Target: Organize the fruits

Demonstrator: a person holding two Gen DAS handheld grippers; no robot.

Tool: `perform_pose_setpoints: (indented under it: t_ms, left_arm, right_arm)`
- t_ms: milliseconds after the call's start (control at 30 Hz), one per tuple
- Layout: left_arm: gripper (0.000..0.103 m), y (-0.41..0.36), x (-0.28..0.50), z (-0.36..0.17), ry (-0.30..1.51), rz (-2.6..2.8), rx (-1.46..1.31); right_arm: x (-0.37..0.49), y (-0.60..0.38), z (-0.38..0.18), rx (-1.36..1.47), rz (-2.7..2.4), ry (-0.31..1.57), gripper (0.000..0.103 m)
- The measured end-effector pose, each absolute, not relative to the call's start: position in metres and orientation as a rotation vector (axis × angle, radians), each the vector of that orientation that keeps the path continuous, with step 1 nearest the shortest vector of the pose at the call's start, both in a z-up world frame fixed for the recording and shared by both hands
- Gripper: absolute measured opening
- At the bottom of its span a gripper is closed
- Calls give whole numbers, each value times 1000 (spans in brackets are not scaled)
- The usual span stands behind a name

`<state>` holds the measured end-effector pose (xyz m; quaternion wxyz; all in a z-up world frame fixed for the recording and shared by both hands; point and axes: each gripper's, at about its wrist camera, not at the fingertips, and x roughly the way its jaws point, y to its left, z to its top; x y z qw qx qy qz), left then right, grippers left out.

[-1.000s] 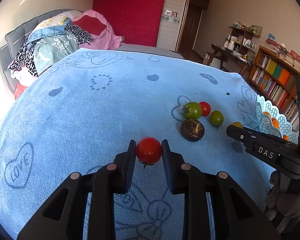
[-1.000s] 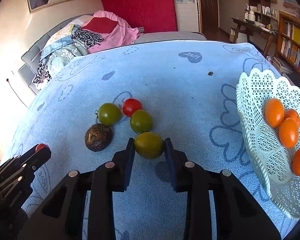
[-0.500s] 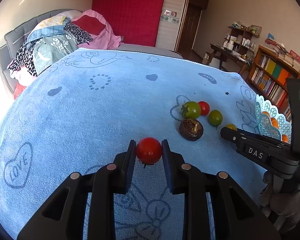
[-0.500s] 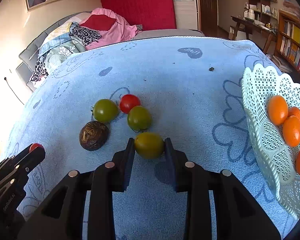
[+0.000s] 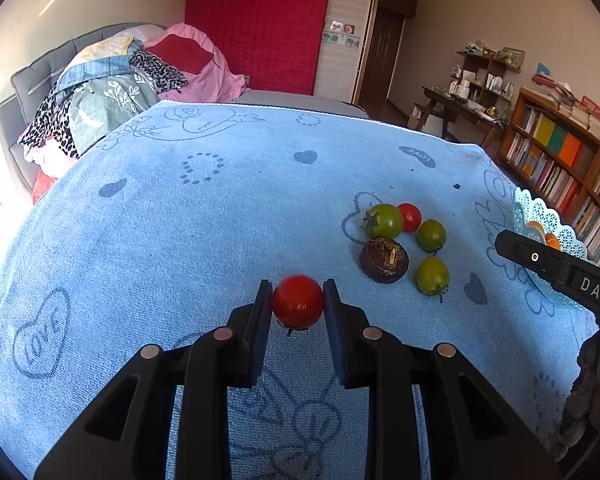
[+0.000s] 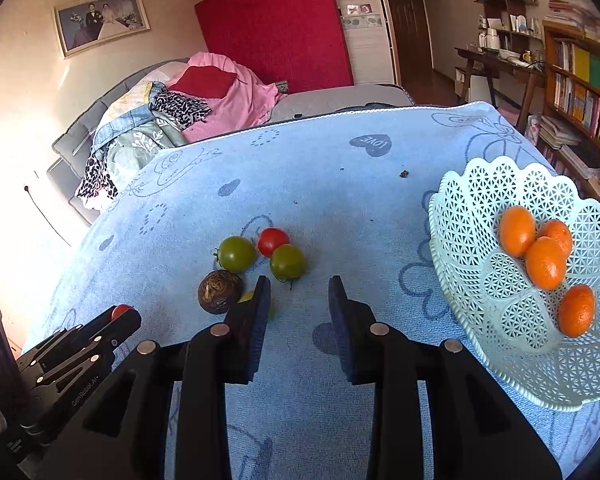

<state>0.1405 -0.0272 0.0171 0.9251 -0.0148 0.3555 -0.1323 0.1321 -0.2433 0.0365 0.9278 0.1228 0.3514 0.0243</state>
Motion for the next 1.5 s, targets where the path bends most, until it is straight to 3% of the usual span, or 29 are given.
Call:
perform_pose_setpoints:
  t_ms: [67,200,567,667,733,1500]
  left_arm:
    - [26,-28,140,18,725,-267,-26]
    - [26,-27,138,19,719,-258,-24]
    - [26,-23,139,17,731,-275,-49]
    - [26,-23,140,17,734,-282,-52]
    - [26,-23,140,18,732,-285,-51]
    - [26,-73,112,57,672,-368,42]
  right_arm:
    - [134,-242,33,257,61,739,34]
    - [137,-226,22,267,114,781,48]
    - [167,-200,-1,210,122,855,48]
    - [168,-196,-4,195,124,858,39]
    - [168,-195,-4,188,130,859,27]
    - [69,-293,69,319,-35,602,27]
